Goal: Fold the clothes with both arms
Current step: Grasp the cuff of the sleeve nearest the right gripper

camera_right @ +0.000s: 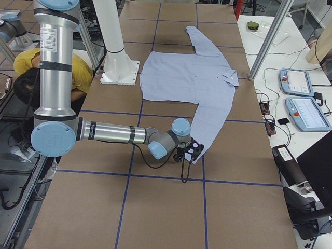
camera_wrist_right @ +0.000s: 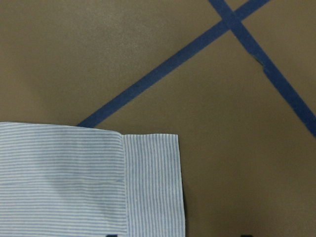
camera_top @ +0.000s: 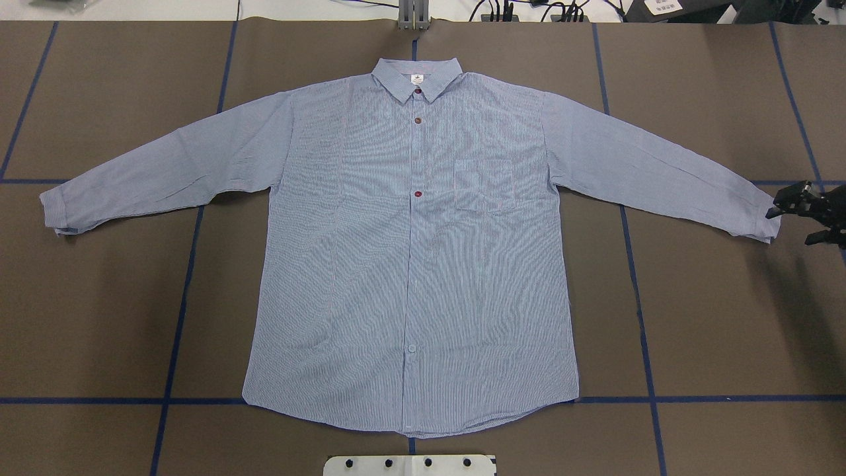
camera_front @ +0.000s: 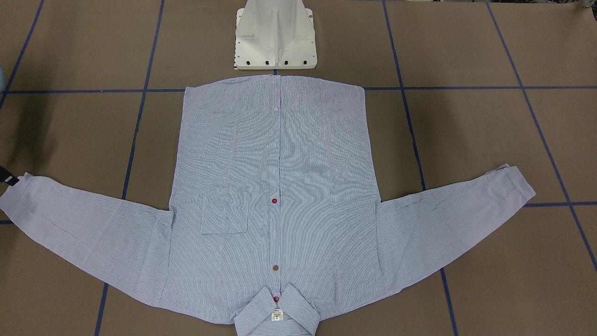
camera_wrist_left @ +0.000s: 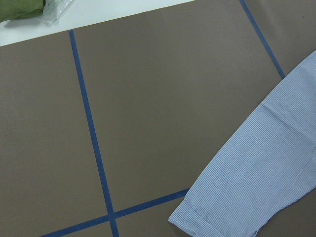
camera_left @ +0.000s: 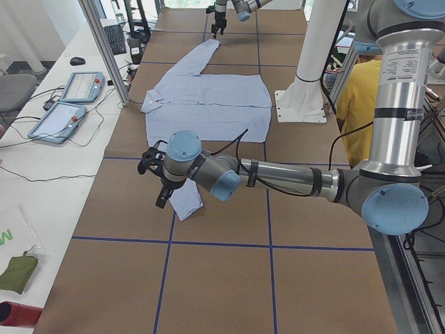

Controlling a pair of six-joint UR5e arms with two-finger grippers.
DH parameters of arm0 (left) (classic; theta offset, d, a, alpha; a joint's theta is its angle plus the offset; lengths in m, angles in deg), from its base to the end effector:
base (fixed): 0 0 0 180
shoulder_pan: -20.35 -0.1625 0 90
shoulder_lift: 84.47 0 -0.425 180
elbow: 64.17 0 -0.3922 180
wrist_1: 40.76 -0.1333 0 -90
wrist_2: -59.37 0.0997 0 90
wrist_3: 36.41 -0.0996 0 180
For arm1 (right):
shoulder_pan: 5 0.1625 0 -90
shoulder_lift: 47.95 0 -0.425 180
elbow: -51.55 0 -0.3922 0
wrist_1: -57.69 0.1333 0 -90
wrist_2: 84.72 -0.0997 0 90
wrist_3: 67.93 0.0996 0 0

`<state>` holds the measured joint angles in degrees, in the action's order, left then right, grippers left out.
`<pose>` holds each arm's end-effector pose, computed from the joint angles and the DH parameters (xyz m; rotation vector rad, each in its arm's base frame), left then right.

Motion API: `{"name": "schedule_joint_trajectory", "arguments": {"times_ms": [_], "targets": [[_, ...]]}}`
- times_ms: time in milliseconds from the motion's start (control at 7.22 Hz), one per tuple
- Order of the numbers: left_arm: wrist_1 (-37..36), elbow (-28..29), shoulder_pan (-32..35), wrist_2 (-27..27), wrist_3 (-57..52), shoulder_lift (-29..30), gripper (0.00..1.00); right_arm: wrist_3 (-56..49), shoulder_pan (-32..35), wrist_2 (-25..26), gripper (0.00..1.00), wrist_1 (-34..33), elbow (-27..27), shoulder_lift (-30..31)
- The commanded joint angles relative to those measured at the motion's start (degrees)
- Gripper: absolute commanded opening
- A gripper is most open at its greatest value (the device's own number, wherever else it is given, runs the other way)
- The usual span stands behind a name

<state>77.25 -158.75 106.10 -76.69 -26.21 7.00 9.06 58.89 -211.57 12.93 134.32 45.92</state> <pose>-0.0227 -0.5254 0.5474 0.4585 0.8426 0.1430 -0.1467 -0.4665 0.6721 -0.1332 -0.8525 0.6421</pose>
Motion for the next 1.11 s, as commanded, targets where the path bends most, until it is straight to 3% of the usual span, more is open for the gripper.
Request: {"name": "schedule_joint_trajectory", "arguments": {"times_ms": [0, 554, 693, 970], "targets": [[0.0, 0.0, 0.0, 0.0, 0.0, -0.1, 1.0, 2.5, -2.0, 0.8, 0.85, 2.8, -1.0, -0.6], [0.0, -0.1, -0.1, -0.1, 0.1, -0.1, 1.0, 2.5, -2.8, 0.9, 0.81, 3.1, -0.7, -0.1], [-0.1, -0.1, -0.1, -0.1, 0.1, -0.1, 1.0, 2.6, -2.8, 0.9, 0.75, 3.1, -0.6, 0.1], [-0.1, -0.1, -0.1, -0.1, 0.1, -0.1, 1.0, 2.7, -2.8, 1.0, 0.39, 3.1, -0.7, 0.1]]}}
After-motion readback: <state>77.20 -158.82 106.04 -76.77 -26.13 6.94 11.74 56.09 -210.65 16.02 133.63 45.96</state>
